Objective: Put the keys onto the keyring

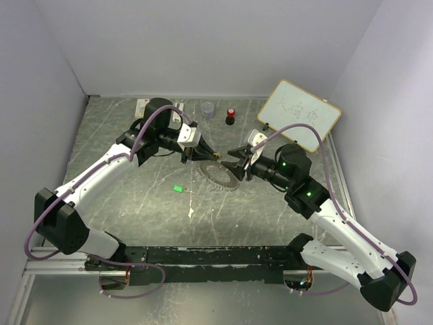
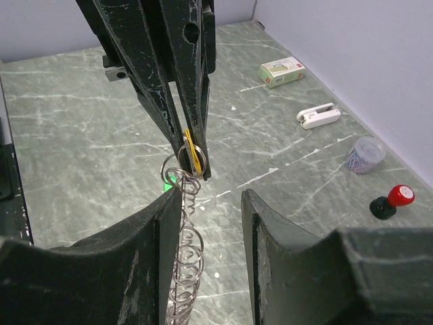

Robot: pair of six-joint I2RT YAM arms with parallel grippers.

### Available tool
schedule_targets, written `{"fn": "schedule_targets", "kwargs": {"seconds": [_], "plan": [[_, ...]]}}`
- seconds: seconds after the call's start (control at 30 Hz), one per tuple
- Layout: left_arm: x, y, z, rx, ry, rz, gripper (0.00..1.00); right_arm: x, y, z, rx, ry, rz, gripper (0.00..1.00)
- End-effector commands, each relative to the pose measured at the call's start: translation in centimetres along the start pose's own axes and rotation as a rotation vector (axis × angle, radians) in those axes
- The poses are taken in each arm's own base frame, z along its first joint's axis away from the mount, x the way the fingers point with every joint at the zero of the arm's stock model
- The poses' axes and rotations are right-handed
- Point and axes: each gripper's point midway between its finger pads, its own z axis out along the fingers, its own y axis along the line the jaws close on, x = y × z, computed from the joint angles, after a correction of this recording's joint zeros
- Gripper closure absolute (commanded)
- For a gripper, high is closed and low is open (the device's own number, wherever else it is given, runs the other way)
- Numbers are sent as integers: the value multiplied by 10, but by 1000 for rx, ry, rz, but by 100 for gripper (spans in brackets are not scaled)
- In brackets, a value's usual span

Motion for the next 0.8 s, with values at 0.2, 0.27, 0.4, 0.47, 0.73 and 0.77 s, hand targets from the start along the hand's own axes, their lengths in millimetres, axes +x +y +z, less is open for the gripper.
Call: {"fn": "schedule_targets", "kwargs": {"seconds": [0.2,0.27,0.4,0.47,0.73,0.77], "plan": [[-15,2,-4,-3,-33,64,93,-7,-1,10,-22,-37,-12,62],[-16,2,-4,-1,-33,65,93,-7,-1,11,-25,-38,-12,63],[-16,2,-4,1,-33,65,93,-8,-1,13,-26,-46,-13,69],[-15,1,-4,2,-33,65,93,-9,-1,13,-28,-48,-14,71],[-13,2,-4,-5,-27,62,93,-10,-2,14,-23,-60,-11,100],[-13,2,-4,-9,-25,63,93,-11,-2,13,-20,-66,-5,100]]}}
